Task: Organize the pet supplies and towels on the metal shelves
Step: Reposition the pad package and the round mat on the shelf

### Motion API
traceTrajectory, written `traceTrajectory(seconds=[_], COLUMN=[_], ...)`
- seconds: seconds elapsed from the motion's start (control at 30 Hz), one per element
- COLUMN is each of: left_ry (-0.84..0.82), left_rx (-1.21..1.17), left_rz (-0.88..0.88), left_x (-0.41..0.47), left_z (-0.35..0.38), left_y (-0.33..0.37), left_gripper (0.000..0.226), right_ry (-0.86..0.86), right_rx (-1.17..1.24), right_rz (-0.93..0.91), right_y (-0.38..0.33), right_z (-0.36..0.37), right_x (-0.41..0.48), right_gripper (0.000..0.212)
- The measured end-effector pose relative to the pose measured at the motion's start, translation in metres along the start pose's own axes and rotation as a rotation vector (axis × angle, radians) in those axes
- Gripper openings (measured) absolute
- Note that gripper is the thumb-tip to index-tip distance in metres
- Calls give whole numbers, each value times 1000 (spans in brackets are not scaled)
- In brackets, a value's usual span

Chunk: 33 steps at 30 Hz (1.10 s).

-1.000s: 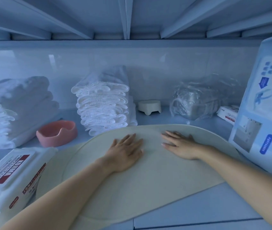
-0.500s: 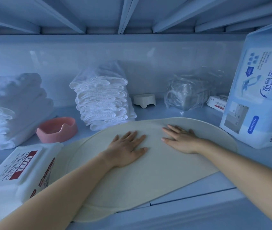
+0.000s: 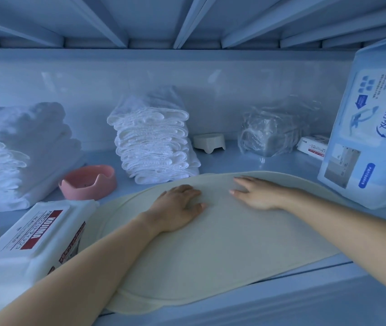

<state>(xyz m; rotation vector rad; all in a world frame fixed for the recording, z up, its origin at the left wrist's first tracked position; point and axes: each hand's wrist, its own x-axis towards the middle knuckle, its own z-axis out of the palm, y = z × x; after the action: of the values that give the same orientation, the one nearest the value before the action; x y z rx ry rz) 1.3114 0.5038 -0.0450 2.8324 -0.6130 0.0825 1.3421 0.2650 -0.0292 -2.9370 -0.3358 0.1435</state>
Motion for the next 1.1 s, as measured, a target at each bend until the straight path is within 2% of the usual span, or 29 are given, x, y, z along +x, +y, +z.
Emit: traceTrajectory(seconds=[0.17,0.37,0.53,0.77,1.0,1.1], left_ry=[51,97,217,359,435,436], left_rx=[89,90,16,-134,72,65], left_rz=[-324,-496,-511,-484,-314,-322], left_x=[10,15,19,23,44,49], left_z=[-9,-16,-13,-11,-9,-7], left_y=[-32,-50,-55,-54,-45,-45], left_gripper=[50,37,30,13,9,15], right_ry=[81,123,141,164,102,139], right_rx=[72,195,202,156,74,50], right_rz=[-161,-191,-236,-262,-169,-149], right_y=[-16,-18,-12,-6,6,11], right_z=[-3,-6,-3,-5,-24,-23], right_x=[47,80,94,101,101,97], right_gripper=[52,41,20,15,25,24])
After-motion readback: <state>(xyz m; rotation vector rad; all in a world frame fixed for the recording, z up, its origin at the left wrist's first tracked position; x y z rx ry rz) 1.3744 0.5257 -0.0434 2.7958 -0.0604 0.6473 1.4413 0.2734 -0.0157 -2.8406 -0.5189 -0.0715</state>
